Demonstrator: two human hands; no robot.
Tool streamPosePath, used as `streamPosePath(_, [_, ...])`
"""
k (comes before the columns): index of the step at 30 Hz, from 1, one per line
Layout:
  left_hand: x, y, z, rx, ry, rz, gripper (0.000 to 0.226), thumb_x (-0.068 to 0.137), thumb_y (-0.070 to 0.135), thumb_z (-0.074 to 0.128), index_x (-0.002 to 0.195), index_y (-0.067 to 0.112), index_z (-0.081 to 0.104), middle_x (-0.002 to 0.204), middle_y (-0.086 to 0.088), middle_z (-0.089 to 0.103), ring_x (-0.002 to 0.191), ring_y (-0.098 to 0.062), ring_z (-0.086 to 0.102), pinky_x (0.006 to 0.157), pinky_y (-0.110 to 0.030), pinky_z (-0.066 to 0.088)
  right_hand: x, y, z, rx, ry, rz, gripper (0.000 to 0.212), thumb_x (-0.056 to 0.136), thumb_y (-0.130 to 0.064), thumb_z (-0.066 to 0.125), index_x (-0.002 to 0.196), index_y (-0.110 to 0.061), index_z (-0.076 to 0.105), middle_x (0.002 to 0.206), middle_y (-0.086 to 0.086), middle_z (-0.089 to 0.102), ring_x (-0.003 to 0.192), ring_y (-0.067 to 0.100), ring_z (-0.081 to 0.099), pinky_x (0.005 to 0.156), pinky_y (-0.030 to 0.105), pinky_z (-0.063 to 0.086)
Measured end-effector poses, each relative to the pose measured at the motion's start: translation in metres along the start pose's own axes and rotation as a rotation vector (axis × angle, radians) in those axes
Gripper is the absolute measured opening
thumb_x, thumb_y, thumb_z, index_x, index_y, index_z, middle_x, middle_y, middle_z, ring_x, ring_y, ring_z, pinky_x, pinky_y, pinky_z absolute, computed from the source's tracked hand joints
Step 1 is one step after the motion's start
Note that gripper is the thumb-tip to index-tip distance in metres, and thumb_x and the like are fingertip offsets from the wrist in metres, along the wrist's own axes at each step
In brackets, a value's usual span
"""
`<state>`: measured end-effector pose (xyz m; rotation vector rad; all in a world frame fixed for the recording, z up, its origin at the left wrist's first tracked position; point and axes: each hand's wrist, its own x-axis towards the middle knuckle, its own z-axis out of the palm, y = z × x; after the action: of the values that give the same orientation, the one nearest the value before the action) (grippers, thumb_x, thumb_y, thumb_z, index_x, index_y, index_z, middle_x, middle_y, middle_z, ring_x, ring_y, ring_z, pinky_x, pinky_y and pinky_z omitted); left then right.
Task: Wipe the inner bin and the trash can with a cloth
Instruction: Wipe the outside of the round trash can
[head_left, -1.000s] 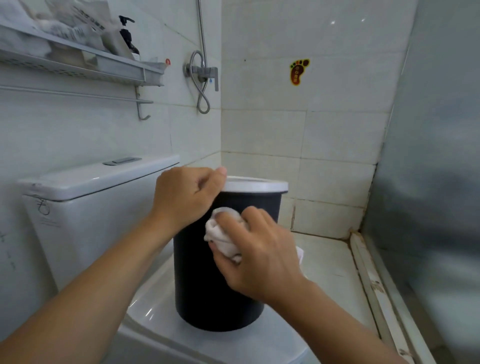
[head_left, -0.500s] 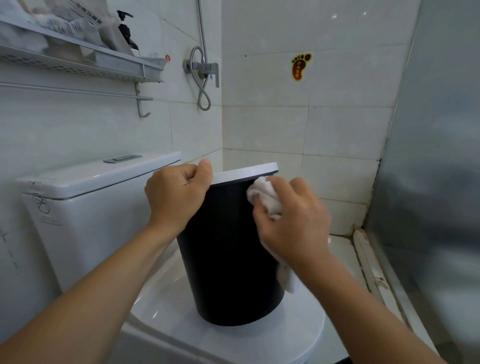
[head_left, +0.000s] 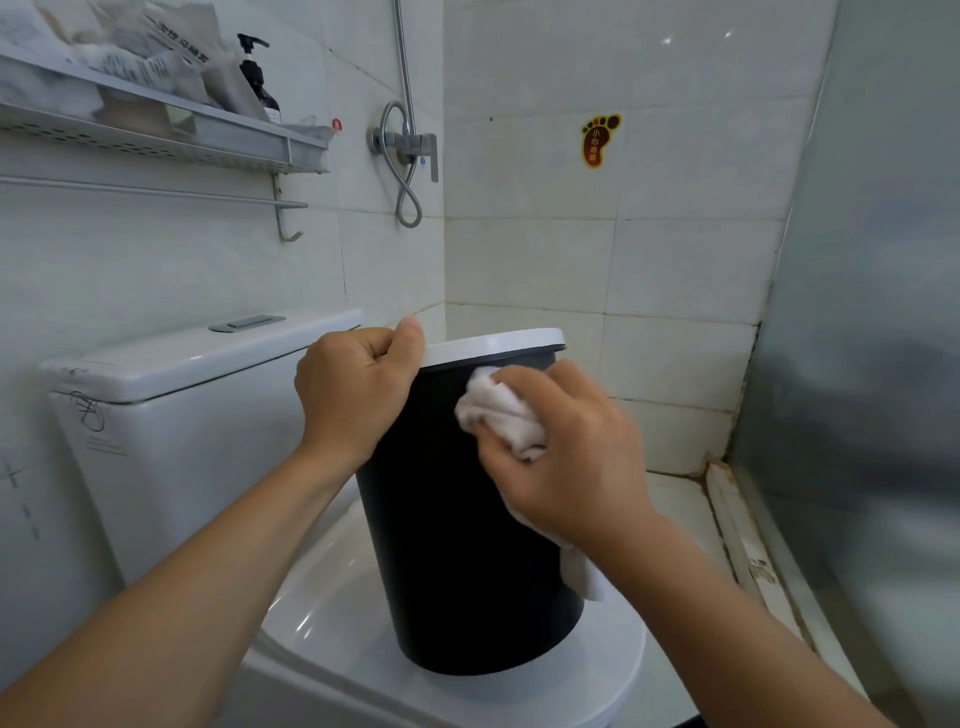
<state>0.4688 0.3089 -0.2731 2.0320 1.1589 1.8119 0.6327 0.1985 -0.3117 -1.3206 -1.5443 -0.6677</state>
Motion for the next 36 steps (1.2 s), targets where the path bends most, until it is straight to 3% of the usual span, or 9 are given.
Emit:
streamPosePath(4, [0.0, -0.004, -0.005, -0.052, 0.013, -0.078, 0.058, 0.091, 0.047, 0.052, 0.048, 0.017, 0.028, 0.049, 0.002, 0.018, 0.051, -0.018, 0.023, 0.055, -0.034, 0.026, 0.009, 0.032, -0.008, -0.025, 0.01, 0.245, 0.023, 0.088, -0.048, 0.07, 0.104, -0.031, 0.068, 0.084, -0.006, 0.056, 0.071, 0.02, 0.059, 0.06, 0.035, 0.049])
streamPosePath(11, [0.011, -0.005, -0.001, -0.232, -0.02, -0.271, 0.063, 0.091, 0.046, 0.057, 0.045, 0.019, 0.025, 0.05, 0.009, 0.018, 0.054, -0.015, 0.023, 0.06, -0.034, 0.025, 0.019, 0.042, -0.024, 0.118, -0.033, 0.263, 0.027, 0.086, -0.053, 0.065, 0.08, -0.027, 0.06, 0.072, -0.006, 0.062, 0.072, 0.015, 0.061, 0.064, 0.039, 0.051])
streamPosePath(15, [0.014, -0.008, 0.0, -0.15, -0.092, -0.063, 0.058, 0.104, 0.042, 0.049, 0.055, 0.022, 0.024, 0.054, 0.004, 0.024, 0.055, -0.015, 0.025, 0.06, -0.036, 0.026, 0.018, 0.043, -0.026, 0.096, -0.042, 0.27, 0.03, 0.087, -0.051, 0.067, 0.077, -0.026, 0.053, 0.071, -0.004, 0.06, 0.069, 0.017, 0.059, 0.061, 0.037, 0.048])
streamPosePath(20, [0.013, 0.016, 0.007, 0.093, -0.164, 0.324, 0.032, 0.102, 0.048, 0.05, 0.09, 0.021, 0.061, 0.079, 0.003, 0.064, 0.074, -0.019, 0.056, 0.069, -0.038, 0.047, 0.013, 0.028, -0.022, 0.006, -0.119, 0.262, 0.031, 0.088, -0.056, 0.051, 0.101, -0.029, 0.059, 0.086, -0.002, 0.059, 0.079, 0.017, 0.055, 0.065, 0.036, 0.044])
streamPosePath(22, [0.013, 0.024, 0.013, 0.286, -0.158, 0.304, 0.038, 0.092, 0.058, 0.054, 0.088, 0.021, 0.057, 0.082, 0.003, 0.063, 0.08, -0.025, 0.056, 0.069, -0.038, 0.045, 0.01, 0.022, -0.024, 0.073, -0.196, 0.208, 0.038, 0.086, -0.047, 0.051, 0.12, -0.029, 0.057, 0.093, 0.0, 0.059, 0.086, 0.017, 0.054, 0.07, 0.04, 0.049])
streamPosePath(25, [0.018, 0.024, 0.015, 0.377, -0.142, 0.261, 0.035, 0.081, 0.053, 0.047, 0.071, 0.02, 0.041, 0.074, 0.003, 0.046, 0.084, -0.03, 0.046, 0.068, -0.038, 0.038, 0.005, 0.017, -0.026, 0.199, -0.273, 0.088, 0.064, 0.087, -0.032, 0.061, 0.148, -0.02, 0.042, 0.11, 0.001, 0.061, 0.099, 0.019, 0.057, 0.082, 0.038, 0.051])
streamPosePath(29, [0.014, 0.017, 0.013, 0.316, -0.118, 0.317, 0.033, 0.084, 0.046, 0.048, 0.088, 0.015, 0.058, 0.079, 0.001, 0.06, 0.082, -0.029, 0.053, 0.071, -0.038, 0.043, -0.008, 0.014, -0.018, 0.168, -0.145, -0.039, 0.055, 0.089, -0.032, 0.07, 0.141, -0.022, 0.058, 0.106, -0.004, 0.066, 0.091, 0.019, 0.061, 0.079, 0.042, 0.052])
streamPosePath(33, [0.013, 0.021, 0.012, 0.306, -0.042, 0.207, 0.045, 0.092, 0.062, 0.055, 0.075, 0.019, 0.055, 0.065, 0.003, 0.058, 0.068, -0.025, 0.055, 0.064, -0.036, 0.04, -0.016, -0.001, -0.016, -0.075, -0.133, -0.012, 0.06, 0.091, -0.054, 0.06, 0.147, -0.034, 0.053, 0.105, 0.002, 0.058, 0.084, 0.025, 0.053, 0.073, 0.041, 0.049])
streamPosePath(36, [0.015, 0.022, 0.009, 0.294, -0.032, 0.145, 0.054, 0.088, 0.064, 0.055, 0.067, 0.014, 0.049, 0.057, 0.002, 0.052, 0.064, -0.026, 0.051, 0.06, -0.035, 0.033, -0.018, -0.016, -0.019, -0.174, -0.152, -0.093, 0.057, 0.094, -0.05, 0.057, 0.146, -0.027, 0.053, 0.097, 0.004, 0.053, 0.075, 0.024, 0.047, 0.061, 0.04, 0.047])
